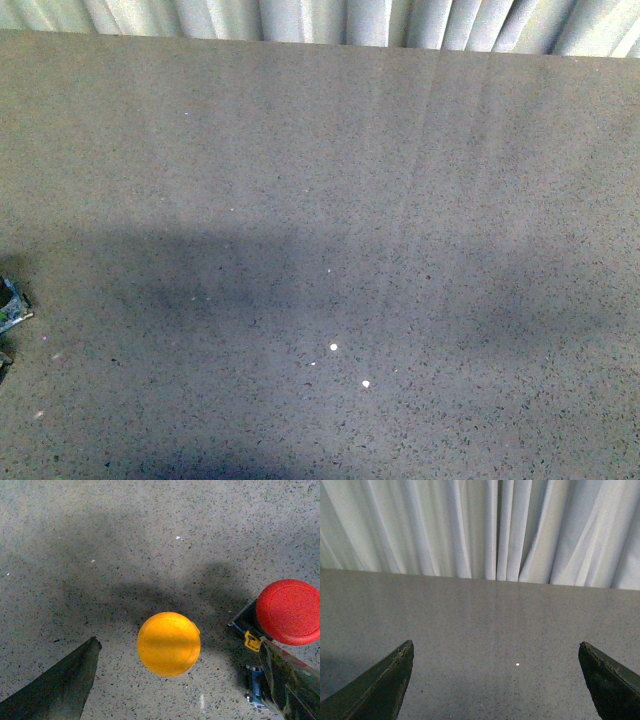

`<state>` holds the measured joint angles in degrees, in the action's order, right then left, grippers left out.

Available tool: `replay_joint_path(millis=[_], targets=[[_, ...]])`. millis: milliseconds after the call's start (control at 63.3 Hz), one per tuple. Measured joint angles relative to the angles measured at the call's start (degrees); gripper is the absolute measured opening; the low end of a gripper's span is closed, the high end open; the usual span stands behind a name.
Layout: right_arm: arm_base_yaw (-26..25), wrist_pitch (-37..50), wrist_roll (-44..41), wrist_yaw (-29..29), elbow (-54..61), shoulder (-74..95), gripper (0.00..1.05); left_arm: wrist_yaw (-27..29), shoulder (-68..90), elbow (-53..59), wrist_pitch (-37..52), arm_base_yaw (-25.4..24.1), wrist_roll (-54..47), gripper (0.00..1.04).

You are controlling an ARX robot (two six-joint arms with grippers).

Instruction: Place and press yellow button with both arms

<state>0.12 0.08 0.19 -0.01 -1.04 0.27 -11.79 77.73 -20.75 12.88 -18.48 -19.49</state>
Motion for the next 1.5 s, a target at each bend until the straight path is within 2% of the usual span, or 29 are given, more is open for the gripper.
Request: replay_joint_path(millis=[1501], targets=[[0.0, 0.0, 0.0, 0.0, 0.0, 0.0, 0.96, 2.01, 6.99, -2.03, 2.54, -0.17, 0.68, 0.94]])
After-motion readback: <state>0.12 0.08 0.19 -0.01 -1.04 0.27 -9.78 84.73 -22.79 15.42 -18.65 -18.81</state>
